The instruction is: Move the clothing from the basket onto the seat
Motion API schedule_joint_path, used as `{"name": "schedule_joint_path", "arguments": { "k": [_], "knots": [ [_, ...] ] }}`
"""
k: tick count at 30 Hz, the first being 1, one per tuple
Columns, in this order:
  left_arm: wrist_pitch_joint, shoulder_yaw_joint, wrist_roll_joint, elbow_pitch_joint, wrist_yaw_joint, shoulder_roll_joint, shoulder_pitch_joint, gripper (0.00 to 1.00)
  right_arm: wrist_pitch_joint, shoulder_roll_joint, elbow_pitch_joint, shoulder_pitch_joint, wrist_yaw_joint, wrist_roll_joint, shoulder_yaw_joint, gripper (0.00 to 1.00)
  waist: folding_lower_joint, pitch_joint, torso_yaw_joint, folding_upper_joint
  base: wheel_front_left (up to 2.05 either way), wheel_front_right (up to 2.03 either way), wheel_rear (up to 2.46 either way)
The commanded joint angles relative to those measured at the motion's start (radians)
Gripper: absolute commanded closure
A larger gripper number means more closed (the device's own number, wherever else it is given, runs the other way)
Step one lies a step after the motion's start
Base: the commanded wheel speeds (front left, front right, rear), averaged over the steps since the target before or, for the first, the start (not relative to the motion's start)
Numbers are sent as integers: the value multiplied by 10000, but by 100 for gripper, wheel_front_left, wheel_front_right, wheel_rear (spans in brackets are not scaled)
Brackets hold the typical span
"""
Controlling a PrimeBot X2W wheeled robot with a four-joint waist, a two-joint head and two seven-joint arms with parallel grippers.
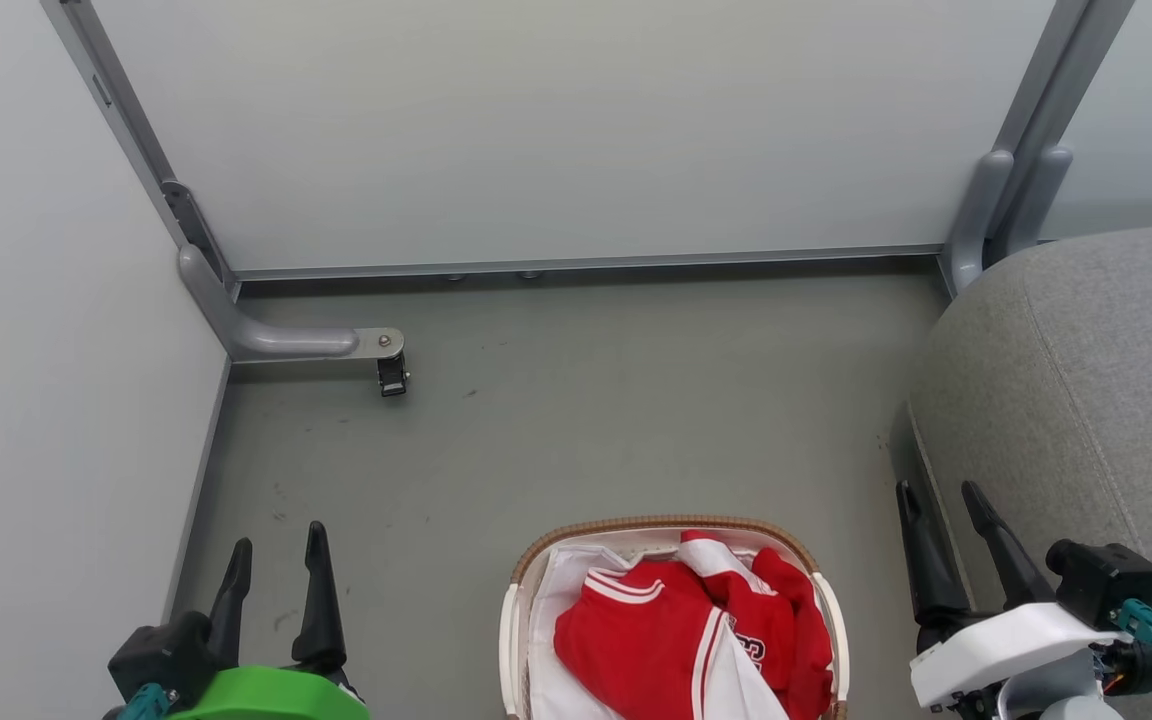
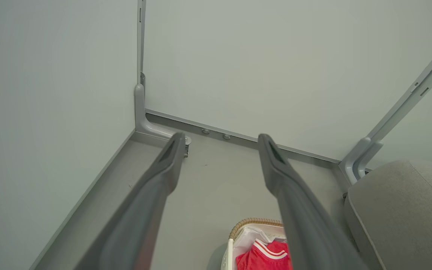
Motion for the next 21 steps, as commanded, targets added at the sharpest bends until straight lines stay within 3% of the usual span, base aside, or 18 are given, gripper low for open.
{"name": "schedule_joint_path", "arguments": {
  "k": [1, 21],
  "knots": [
    [-85, -21, 232, -26, 9, 79, 48, 0, -86, -62, -22, 118, 3, -254, 12, 0, -1, -1, 4, 88, 0, 0, 0],
    [-495, -215, 1473, 467, 84, 92, 208, 0, -481, -80, 214, 267, 4, -1848, 79, 0, -1, -33, 63, 107, 0, 0, 0]
  ]
}}
